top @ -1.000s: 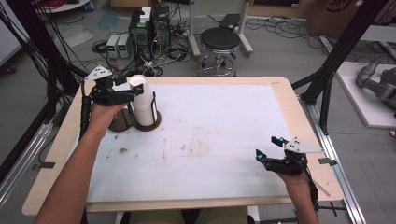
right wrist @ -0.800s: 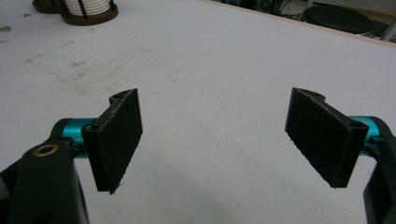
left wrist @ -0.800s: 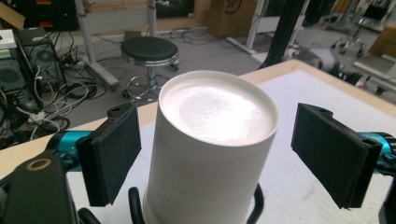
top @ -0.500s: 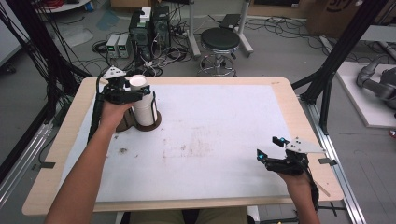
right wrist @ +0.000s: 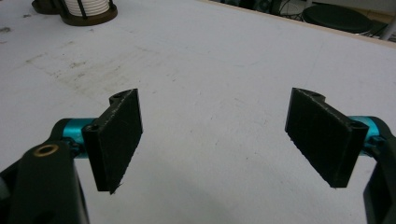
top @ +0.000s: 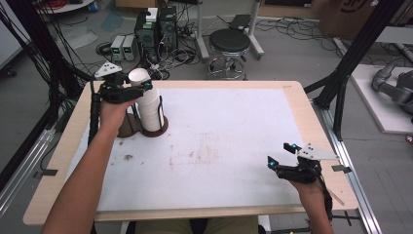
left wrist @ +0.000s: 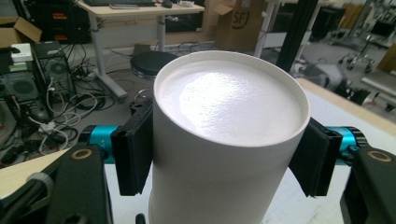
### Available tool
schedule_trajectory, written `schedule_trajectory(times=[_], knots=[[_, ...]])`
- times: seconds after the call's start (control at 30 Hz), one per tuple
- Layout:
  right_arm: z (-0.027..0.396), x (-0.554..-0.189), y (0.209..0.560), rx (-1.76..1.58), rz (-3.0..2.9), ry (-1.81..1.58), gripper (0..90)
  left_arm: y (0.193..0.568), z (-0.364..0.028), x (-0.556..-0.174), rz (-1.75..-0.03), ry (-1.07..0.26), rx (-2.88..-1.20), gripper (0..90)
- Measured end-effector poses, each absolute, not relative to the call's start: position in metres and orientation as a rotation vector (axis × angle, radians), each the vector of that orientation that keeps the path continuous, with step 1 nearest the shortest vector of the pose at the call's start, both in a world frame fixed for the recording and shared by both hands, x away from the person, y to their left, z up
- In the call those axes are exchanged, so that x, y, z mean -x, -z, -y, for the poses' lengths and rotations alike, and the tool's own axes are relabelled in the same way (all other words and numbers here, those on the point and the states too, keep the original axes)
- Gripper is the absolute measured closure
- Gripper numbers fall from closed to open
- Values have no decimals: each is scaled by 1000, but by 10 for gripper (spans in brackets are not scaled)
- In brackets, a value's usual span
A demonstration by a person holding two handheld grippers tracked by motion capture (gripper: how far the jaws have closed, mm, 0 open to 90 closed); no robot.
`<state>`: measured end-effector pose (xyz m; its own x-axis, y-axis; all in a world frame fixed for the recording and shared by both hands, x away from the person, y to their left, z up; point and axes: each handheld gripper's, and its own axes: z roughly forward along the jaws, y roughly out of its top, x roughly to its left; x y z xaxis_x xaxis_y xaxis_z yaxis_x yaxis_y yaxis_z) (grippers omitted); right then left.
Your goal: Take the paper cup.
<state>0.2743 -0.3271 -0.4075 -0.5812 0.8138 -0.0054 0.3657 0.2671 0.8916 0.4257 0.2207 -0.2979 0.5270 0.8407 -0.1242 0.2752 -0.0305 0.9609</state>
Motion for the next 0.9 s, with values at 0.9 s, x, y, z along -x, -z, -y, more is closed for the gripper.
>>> schedule_trajectory(times=[0.9], knots=[[324,-273,406,-1052,-2075,-1269,193,252,-256,-351,-787,-612,-1479,328]])
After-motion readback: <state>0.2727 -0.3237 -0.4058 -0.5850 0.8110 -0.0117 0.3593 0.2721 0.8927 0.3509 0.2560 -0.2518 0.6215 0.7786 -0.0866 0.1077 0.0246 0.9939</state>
